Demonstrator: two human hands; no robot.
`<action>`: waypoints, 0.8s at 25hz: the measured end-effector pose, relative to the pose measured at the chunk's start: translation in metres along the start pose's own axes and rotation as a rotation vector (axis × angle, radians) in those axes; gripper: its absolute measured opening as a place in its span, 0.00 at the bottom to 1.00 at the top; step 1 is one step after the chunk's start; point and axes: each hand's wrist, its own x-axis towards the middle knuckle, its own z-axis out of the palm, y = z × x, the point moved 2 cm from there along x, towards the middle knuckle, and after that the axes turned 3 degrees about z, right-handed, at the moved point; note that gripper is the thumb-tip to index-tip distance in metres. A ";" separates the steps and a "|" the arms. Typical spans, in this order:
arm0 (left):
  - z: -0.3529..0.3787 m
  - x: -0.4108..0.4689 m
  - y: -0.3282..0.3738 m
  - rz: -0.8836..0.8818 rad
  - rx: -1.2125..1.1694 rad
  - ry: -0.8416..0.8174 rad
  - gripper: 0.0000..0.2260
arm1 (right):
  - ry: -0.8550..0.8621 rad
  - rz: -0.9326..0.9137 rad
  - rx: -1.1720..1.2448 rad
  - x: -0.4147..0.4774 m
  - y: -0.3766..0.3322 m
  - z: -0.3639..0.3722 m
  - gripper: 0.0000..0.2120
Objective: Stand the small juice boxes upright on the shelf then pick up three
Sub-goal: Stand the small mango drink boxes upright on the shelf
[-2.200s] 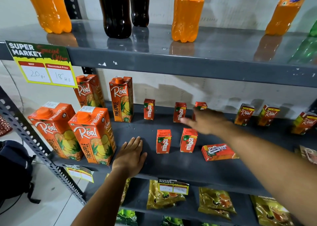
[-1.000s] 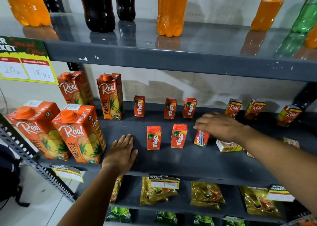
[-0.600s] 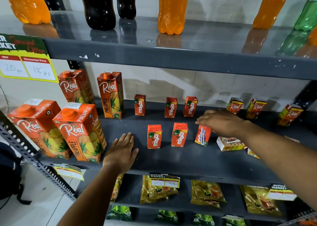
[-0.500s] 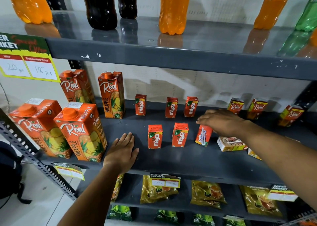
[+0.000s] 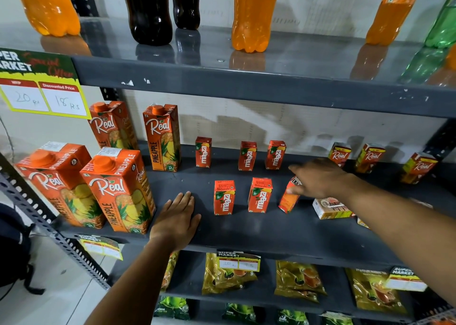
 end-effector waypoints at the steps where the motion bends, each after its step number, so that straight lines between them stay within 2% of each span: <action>1: 0.000 0.000 0.000 0.001 -0.001 -0.002 0.28 | 0.000 0.044 0.001 0.000 -0.003 0.000 0.29; 6: 0.001 0.001 -0.001 0.001 -0.006 -0.003 0.28 | -0.131 0.281 0.121 0.005 -0.013 -0.003 0.28; 9: 0.001 0.001 -0.001 0.001 -0.003 -0.002 0.28 | -0.148 0.346 0.176 0.009 -0.015 -0.003 0.27; 17: 0.001 0.001 -0.001 0.003 -0.002 -0.009 0.28 | -0.159 0.378 0.235 0.009 -0.009 -0.002 0.31; 20: 0.001 0.001 -0.002 0.005 -0.007 -0.003 0.28 | -0.159 0.239 0.351 0.009 -0.006 -0.006 0.30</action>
